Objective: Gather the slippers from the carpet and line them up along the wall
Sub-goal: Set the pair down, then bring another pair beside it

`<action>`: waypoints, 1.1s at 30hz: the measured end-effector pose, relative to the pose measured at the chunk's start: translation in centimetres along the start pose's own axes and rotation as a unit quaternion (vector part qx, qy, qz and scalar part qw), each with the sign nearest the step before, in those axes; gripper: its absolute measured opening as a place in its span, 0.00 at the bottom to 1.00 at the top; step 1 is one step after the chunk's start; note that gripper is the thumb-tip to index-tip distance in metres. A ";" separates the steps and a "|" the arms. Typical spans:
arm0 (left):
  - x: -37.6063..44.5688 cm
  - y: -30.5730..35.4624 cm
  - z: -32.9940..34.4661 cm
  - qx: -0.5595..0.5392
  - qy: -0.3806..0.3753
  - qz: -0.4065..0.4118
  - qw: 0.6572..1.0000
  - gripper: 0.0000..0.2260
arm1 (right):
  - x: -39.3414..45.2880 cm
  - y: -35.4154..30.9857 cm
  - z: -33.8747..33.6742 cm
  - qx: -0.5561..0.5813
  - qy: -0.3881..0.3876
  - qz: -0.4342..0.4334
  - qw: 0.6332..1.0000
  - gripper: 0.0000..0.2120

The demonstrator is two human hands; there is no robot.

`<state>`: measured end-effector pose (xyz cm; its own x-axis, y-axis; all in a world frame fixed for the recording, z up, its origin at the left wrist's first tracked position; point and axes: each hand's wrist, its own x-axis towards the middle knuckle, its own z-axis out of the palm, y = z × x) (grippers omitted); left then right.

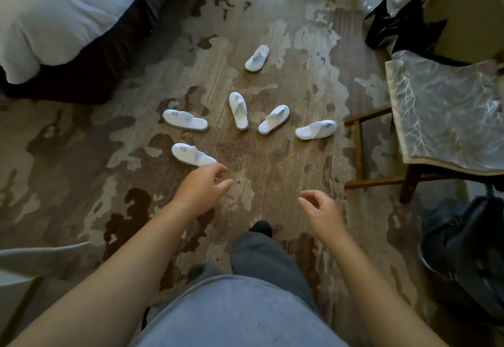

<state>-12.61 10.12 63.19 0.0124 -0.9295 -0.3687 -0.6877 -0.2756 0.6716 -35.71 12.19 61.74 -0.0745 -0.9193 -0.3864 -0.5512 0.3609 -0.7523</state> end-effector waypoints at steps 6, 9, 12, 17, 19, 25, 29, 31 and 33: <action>8.0 1.1 -2.3 -0.020 0.051 -0.100 0.993 0.13 | 14.3 -8.3 -1.9 -0.057 -0.092 -0.053 0.993 0.14; 11.3 0.4 -3.5 -0.053 0.077 -0.155 0.984 0.12 | 20.0 -12.0 -0.5 -0.087 -0.132 -0.081 0.984 0.14; 15.1 -0.8 -4.7 -0.088 0.096 -0.216 0.968 0.15 | 25.4 -14.7 1.6 -0.111 -0.179 -0.093 0.973 0.13; 23.7 -4.0 -6.4 -0.131 0.115 -0.273 0.946 0.17 | 34.7 -17.3 5.8 -0.155 -0.230 -0.078 0.958 0.13; 27.3 -5.7 -6.8 -0.149 0.118 -0.296 0.936 0.16 | 38.4 -17.8 8.0 -0.186 -0.255 -0.080 0.945 0.13; 37.5 -14.8 -3.6 -0.210 0.171 -0.356 0.894 0.13 | 50.0 -15.7 17.8 -0.264 -0.326 -0.105 0.902 0.14; 44.2 -24.6 3.3 -0.217 0.216 -0.409 0.859 0.13 | 58.8 -9.4 28.0 -0.305 -0.354 -0.162 0.869 0.16; 47.4 -30.2 7.6 -0.218 0.243 -0.436 0.839 0.19 | 63.1 -5.1 33.5 -0.332 -0.358 -0.196 0.851 0.18; 50.3 -35.9 12.3 -0.228 0.270 -0.463 0.813 0.24 | 67.1 -0.6 39.0 -0.339 -0.348 -0.214 0.847 0.20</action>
<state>3.76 -23.70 12.67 0.7729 -0.2092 -0.5991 0.1374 -0.8666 0.4798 -8.02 -43.61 15.43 0.6307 -0.5424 -0.5550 -0.7727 -0.3723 -0.5141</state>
